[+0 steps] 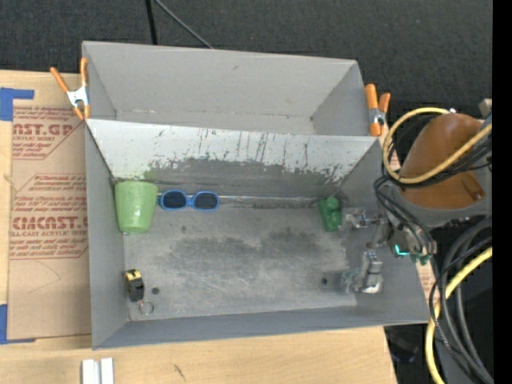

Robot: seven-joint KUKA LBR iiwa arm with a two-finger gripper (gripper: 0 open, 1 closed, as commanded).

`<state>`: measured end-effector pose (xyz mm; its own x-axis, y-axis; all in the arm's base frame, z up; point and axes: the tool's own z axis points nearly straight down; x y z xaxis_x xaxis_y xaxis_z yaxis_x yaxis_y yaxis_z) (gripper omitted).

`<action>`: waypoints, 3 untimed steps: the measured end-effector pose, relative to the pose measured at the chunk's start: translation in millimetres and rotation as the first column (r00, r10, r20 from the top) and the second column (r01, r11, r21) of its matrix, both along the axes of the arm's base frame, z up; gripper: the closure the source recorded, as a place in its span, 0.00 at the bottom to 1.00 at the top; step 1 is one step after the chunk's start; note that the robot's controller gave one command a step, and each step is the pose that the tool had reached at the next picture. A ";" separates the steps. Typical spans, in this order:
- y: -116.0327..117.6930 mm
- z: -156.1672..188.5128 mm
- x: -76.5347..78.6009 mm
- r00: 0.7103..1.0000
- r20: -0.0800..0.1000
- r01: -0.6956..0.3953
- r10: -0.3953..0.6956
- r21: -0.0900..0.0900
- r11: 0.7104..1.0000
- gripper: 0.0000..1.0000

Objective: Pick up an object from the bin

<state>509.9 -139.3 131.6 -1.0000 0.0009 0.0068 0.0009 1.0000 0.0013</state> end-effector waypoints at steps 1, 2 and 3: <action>3.4 -62.7 -10.9 0.994 0.001 -0.108 0.108 0.001 0.994 0.00; 2.8 -59.3 -9.2 0.994 0.006 -0.107 0.107 -0.001 0.994 1.00; 14.2 94.9 7.8 0.994 0.017 -0.104 0.104 -0.005 0.995 1.00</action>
Offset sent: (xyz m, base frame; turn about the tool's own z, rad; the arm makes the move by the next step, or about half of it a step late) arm -0.0093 0.0017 -0.0589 -0.1066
